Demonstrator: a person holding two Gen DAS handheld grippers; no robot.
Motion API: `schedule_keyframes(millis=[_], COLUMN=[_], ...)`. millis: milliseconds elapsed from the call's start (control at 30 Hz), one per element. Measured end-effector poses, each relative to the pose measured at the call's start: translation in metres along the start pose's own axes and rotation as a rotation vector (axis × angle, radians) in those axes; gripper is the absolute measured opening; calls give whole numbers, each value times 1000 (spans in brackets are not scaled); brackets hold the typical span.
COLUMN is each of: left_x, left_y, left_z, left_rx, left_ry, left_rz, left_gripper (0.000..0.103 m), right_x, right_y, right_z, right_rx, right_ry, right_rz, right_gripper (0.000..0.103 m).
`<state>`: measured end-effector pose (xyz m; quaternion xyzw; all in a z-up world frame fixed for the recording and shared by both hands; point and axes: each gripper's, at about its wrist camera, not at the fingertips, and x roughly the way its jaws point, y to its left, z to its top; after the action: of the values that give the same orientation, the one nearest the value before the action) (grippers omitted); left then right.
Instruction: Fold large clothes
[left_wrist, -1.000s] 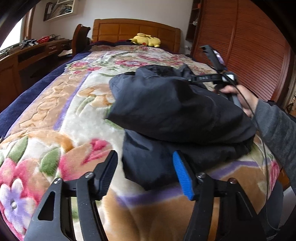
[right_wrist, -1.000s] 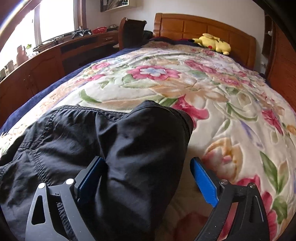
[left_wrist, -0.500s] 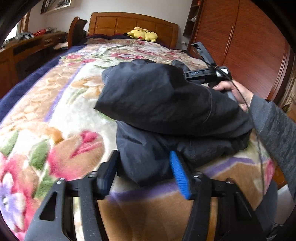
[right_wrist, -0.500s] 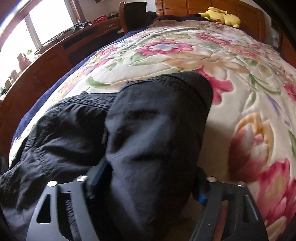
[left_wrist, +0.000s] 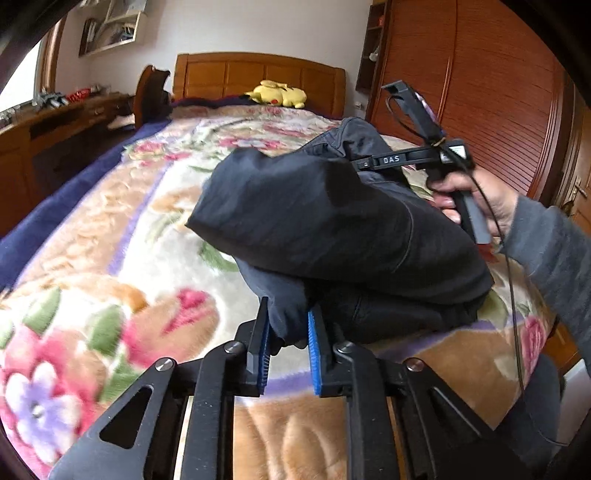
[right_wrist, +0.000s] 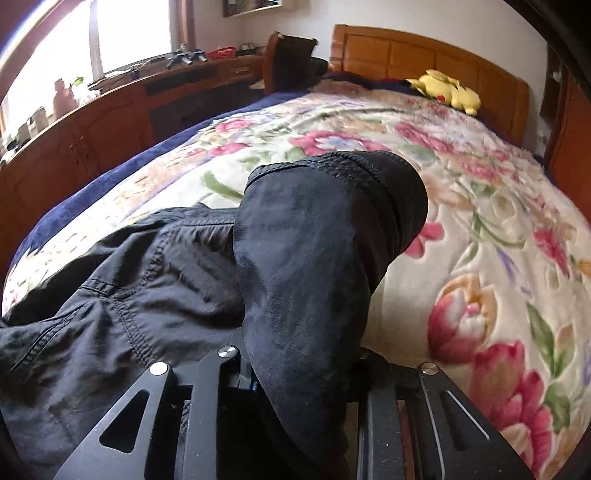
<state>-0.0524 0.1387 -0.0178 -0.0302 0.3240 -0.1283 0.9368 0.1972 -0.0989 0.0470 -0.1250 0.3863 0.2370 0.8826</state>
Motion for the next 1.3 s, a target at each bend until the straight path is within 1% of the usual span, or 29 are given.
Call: schedule_keyframes(millis=[67, 167, 267, 300, 367, 467, 500, 567, 600, 733, 833, 900, 1000, 1067, 1133, 1167, 1200, 1233, 1267, 1300], left_x=[-8, -23, -49, -54, -68, -85, -92, -99, -106, -124, -137, -153, -160, -158, -154, -152, -151, -149, -149, -150], left_y=[6, 23, 56, 63, 89, 131, 149, 171, 190, 244, 275, 294, 311, 321, 325, 319, 318, 319, 321, 320], left_z=[3, 6, 2, 0, -7, -15, -17, -20, -22, -29, -34, -43, -48, -56, -62, -65, -69, -69, -68, -69], left_rx=[0, -27, -55, -55, -65, -102, -115, -132, -156, -207, -234, -258, -280, -294, -306, -304, -307, -311, -318, -332], left_ry=[-18, -58, -105, -112, -123, -139, -148, -151, -160, -174, -179, -191, -190, -164, -143, -137, -134, -130, -129, -129], left_rz=[11, 39, 76, 88, 131, 171, 202, 244, 271, 367, 426, 469, 524, 538, 540, 546, 552, 556, 561, 572], left_gripper=[17, 17, 16, 16, 16, 16, 16, 16, 16, 16, 16, 16, 15, 16, 16, 16, 16, 17, 17, 18], right_x=[-8, -15, -15, -12, -8, 5, 10, 21, 26, 56, 73, 82, 92, 97, 104, 108, 111, 113, 115, 116], right_y=[7, 22, 42, 51, 76, 116, 131, 157, 168, 220, 254, 269, 290, 299, 303, 303, 304, 313, 312, 308], right_z=[3, 9, 13, 15, 22, 36, 43, 55, 60, 82, 99, 109, 116, 115, 111, 109, 108, 110, 108, 105], right_rx=[-11, -22, -28, -33, -49, -72, -80, -99, -107, -150, -166, -169, -180, -191, -198, -192, -187, -186, -184, -187], right_ry=[-7, -24, -26, -25, -38, -55, -60, -63, -63, -72, -84, -97, -108, -112, -102, -88, -68, -49, -33, -21], right_rz=[0, 9, 42, 54, 77, 109, 122, 149, 161, 215, 251, 282, 318, 323, 293, 274, 256, 245, 232, 223], right_gripper=[25, 24, 23, 23, 23, 23, 23, 22, 22, 22, 22, 22, 22, 22, 25, 26, 30, 36, 38, 43])
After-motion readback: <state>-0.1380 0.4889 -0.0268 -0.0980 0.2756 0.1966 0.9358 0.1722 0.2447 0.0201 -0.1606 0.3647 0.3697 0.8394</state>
